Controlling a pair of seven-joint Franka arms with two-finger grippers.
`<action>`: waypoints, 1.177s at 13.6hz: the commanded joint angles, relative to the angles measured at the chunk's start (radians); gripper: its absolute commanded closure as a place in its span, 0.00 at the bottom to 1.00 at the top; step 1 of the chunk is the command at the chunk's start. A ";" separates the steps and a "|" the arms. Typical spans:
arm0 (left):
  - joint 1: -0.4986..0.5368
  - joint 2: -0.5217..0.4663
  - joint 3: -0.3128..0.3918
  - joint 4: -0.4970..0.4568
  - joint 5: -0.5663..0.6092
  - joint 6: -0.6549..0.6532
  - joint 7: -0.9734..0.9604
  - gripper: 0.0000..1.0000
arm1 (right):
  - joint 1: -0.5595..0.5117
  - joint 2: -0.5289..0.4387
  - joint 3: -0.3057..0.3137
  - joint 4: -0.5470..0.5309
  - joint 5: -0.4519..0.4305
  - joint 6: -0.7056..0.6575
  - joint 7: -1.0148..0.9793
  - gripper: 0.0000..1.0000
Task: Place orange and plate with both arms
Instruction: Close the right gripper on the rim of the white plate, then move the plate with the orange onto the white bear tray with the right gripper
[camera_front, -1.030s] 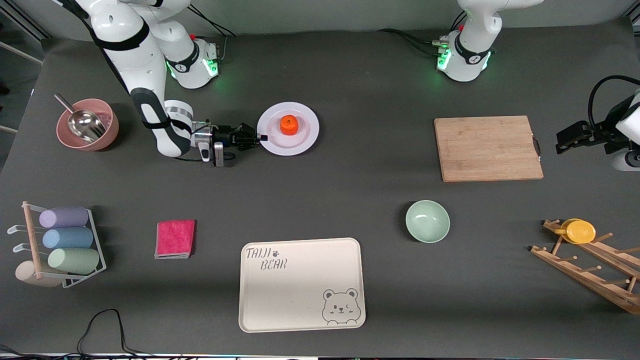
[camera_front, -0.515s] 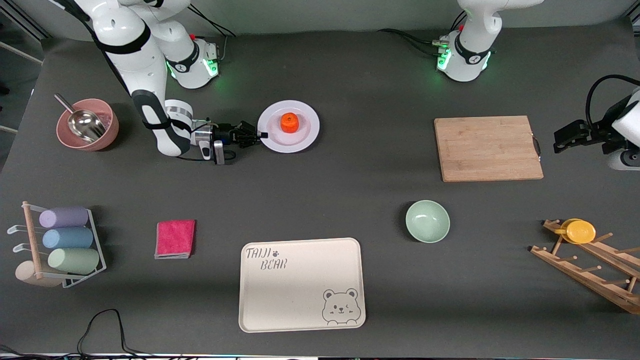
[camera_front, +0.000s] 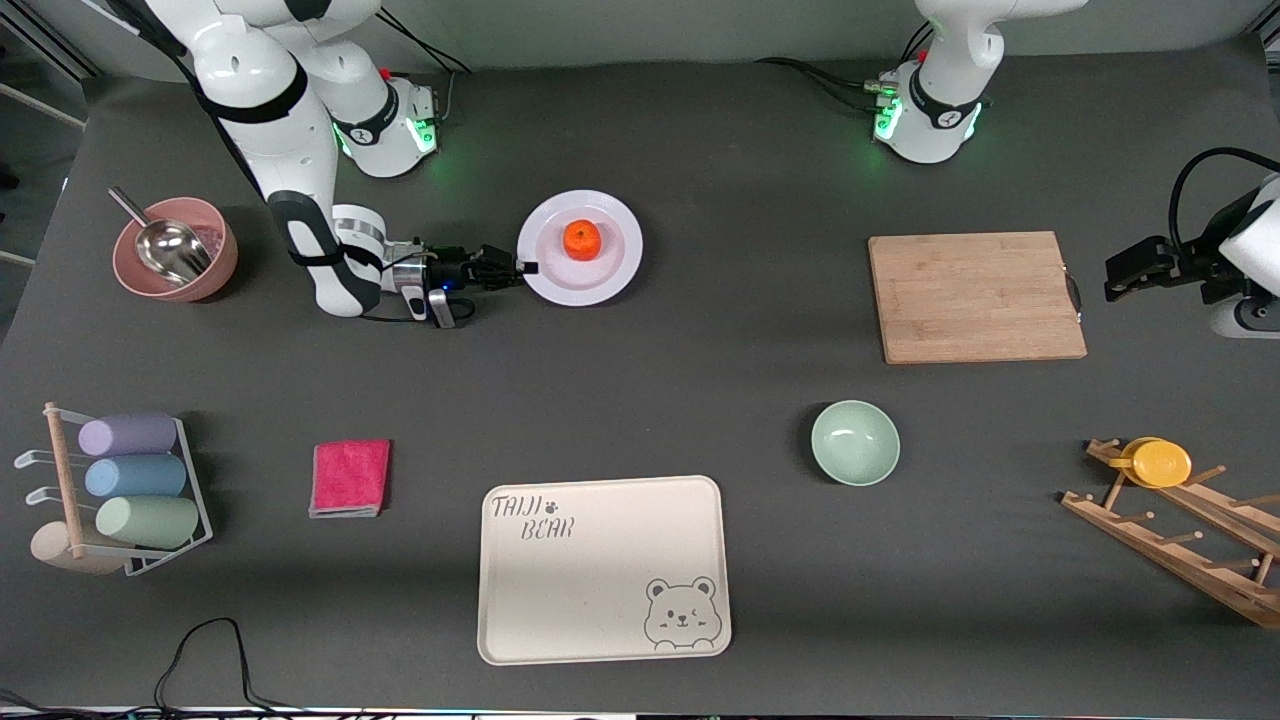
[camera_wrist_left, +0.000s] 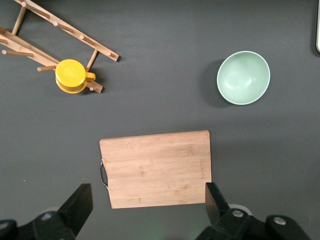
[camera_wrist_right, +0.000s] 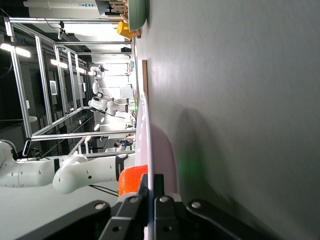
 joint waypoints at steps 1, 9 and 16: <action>-0.013 -0.011 0.000 0.006 -0.010 -0.035 0.019 0.00 | -0.015 0.024 -0.007 0.101 0.017 -0.016 0.060 1.00; -0.011 -0.009 0.000 0.009 -0.011 -0.032 0.018 0.00 | -0.089 0.131 -0.040 0.593 -0.030 -0.007 0.494 1.00; -0.010 -0.009 0.000 0.009 -0.013 -0.026 0.010 0.00 | -0.115 0.426 -0.042 1.195 0.038 0.156 0.803 1.00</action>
